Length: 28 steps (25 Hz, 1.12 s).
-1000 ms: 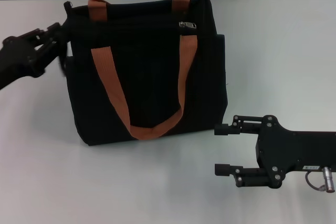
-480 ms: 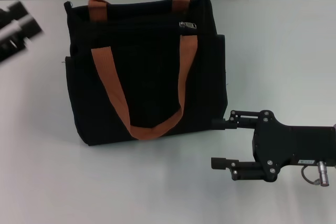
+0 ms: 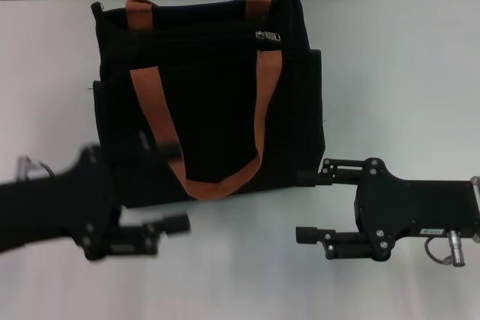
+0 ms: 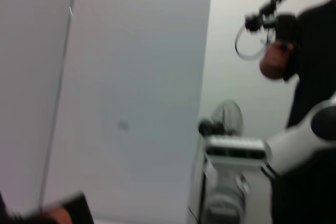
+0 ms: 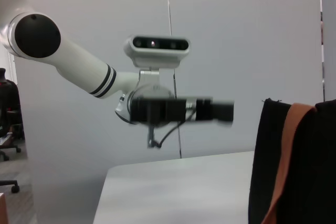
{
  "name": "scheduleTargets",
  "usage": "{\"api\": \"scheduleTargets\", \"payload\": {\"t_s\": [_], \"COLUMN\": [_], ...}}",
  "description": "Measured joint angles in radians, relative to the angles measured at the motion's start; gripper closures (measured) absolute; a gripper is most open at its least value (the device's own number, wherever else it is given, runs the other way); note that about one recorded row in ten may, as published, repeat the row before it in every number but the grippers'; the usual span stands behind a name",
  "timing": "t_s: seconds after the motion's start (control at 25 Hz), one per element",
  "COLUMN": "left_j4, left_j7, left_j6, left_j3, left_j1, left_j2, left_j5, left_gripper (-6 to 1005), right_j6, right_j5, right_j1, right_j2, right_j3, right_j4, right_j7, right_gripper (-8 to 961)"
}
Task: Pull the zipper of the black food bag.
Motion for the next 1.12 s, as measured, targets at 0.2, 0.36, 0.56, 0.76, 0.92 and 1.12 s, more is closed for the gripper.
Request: {"api": "scheduleTargets", "payload": {"t_s": [0.2, 0.36, 0.56, 0.76, 0.92, 1.12], "left_j4": [-0.006, -0.014, -0.018, -0.018, -0.019, -0.026], "left_j7": [0.027, 0.041, 0.049, 0.049, 0.049, 0.049], "left_j6": [-0.135, -0.156, -0.158, -0.157, -0.157, -0.156], "left_j3": [-0.002, -0.002, 0.0, 0.004, 0.003, 0.002], "left_j1": [0.03, 0.032, 0.031, 0.03, 0.032, 0.032], "left_j2": [-0.017, -0.019, -0.021, -0.021, -0.021, -0.021], "left_j5": [0.132, 0.149, 0.15, 0.151, 0.151, 0.152], "left_gripper": [165, 165, 165, 165, 165, 165], "right_j6": [0.032, 0.048, 0.062, 0.064, 0.067, 0.078], "right_j5": [-0.005, -0.006, -0.006, -0.001, 0.0, -0.001], "right_j1": [0.014, 0.033, 0.047, 0.053, 0.061, 0.065], "right_j2": [0.002, 0.003, 0.004, 0.005, 0.005, 0.005], "right_j3": [-0.053, -0.064, -0.064, -0.064, -0.064, -0.064], "right_j4": [0.032, 0.057, 0.068, 0.069, 0.069, 0.069], "right_j7": [0.0, 0.0, 0.0, -0.001, -0.002, -0.011], "right_gripper": [254, 254, 254, 254, 254, 254]}}
